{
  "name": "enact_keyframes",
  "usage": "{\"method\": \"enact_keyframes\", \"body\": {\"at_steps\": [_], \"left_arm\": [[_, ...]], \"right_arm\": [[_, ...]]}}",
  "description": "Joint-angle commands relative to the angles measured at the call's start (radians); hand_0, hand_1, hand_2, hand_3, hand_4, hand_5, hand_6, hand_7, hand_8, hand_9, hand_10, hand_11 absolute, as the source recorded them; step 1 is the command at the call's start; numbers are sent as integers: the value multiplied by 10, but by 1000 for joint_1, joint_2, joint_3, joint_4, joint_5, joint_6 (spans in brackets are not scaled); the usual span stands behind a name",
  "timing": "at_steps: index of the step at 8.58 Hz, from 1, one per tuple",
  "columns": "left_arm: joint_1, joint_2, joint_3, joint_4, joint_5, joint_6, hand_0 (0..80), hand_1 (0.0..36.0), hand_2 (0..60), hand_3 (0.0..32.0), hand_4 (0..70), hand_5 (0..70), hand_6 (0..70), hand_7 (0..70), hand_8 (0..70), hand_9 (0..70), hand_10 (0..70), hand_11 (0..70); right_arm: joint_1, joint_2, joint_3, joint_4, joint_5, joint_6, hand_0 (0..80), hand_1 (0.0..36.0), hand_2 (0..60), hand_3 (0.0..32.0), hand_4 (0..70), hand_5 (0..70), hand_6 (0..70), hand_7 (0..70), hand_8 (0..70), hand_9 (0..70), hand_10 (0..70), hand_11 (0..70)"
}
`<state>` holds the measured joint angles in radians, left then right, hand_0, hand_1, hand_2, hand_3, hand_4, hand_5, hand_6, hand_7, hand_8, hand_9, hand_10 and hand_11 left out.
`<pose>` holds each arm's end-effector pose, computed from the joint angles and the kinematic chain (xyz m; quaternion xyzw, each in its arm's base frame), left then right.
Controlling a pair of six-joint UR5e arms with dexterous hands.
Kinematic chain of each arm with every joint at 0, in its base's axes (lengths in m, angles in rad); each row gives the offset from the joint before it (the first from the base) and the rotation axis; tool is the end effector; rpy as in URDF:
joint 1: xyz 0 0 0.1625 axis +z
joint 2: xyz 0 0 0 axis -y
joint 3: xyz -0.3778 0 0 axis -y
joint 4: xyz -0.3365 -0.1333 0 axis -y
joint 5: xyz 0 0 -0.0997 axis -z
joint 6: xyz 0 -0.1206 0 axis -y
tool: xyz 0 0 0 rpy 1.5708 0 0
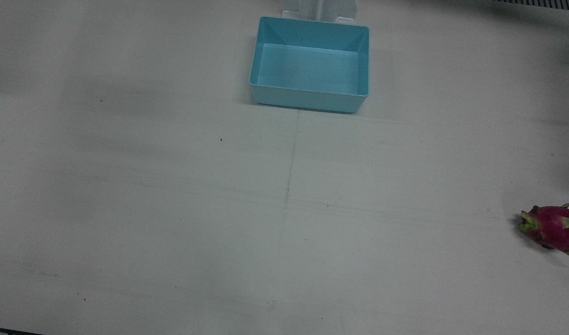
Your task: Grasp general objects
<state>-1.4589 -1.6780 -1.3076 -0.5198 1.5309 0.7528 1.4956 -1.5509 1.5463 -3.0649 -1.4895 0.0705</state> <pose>-0.0791 -0.5331 0.6407 0.2700 0.7777 -0.5221 0.2228 0.1073 -0.4805 0.6326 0.0256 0.7316 -0.6807 0.0282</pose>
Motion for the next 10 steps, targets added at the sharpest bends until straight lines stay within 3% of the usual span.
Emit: {"method": "enact_keyframes", "body": {"at_steps": [1, 4, 7, 9, 10], "left_arm": [[-3, 1, -25, -8, 2, -4, 552, 179, 0, 0, 44, 0, 0, 0, 0, 0, 0, 1], [2, 12, -171, 72, 5, -16, 554, 178, 0, 0, 49, 0, 0, 0, 0, 0, 0, 0], [5, 11, -193, 108, 26, -16, 556, 184, 0, 6, 51, 0, 0, 0, 0, 0, 0, 5], [5, 11, -264, 171, 34, -15, 563, 190, 0, 18, 53, 0, 0, 0, 0, 0, 0, 7], [0, 11, -312, 219, 96, -3, 579, 208, 0, 44, 53, 0, 0, 3, 0, 0, 0, 6]], "right_arm": [[0, 0, 0, 0, 0, 0, 0, 0, 0, 0, 0, 0, 0, 0, 0, 0, 0, 0], [0, 0, 0, 0, 0, 0, 0, 0, 0, 0, 0, 0, 0, 0, 0, 0, 0, 0], [2, 0, 2, 0, 0, 0, 0, 0, 0, 0, 0, 0, 0, 0, 0, 0, 0, 0], [0, 0, 2, 0, 0, -2, 0, 0, 0, 0, 0, 0, 0, 0, 0, 0, 0, 0], [0, 0, 2, 0, 0, 0, 0, 0, 0, 0, 0, 0, 0, 0, 0, 0, 0, 0]]}}
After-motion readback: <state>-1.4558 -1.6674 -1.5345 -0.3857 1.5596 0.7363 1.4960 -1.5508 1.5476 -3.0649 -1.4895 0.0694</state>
